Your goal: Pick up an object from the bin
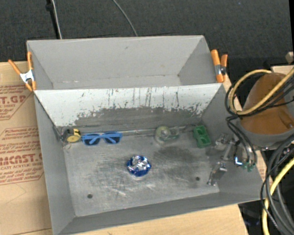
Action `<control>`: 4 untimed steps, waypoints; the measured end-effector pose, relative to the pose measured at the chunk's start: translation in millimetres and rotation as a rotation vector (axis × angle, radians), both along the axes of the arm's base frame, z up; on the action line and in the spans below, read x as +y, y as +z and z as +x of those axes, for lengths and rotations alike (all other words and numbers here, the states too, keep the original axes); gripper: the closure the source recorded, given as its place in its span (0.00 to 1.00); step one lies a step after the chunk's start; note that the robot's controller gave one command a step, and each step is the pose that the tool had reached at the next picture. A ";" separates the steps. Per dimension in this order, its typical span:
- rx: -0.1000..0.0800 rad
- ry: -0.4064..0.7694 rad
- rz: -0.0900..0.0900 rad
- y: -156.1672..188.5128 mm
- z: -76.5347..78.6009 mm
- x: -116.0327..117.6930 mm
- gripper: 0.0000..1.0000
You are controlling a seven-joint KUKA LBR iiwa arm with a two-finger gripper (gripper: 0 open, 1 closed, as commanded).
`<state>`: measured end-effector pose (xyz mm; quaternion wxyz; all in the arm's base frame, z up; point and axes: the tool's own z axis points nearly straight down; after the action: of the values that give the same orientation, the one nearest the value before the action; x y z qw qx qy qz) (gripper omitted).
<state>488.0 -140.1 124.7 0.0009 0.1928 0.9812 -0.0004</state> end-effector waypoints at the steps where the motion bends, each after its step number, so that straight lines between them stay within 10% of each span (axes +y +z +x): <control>1: -0.005 0.232 -0.002 -53.3 13.3 5.2 0.00; 2: -0.001 0.232 0.000 -51.2 13.3 5.3 1.00; 3: -0.003 0.260 -0.001 -31.4 34.6 -6.9 1.00; 4: -0.002 0.645 0.002 -42.4 84.1 91.9 1.00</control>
Offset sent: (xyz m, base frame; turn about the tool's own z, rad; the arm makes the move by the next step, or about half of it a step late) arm 0.0110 0.0049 -0.0547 -0.2308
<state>572.0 -48.1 82.3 0.0018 -0.1280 0.9918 0.0012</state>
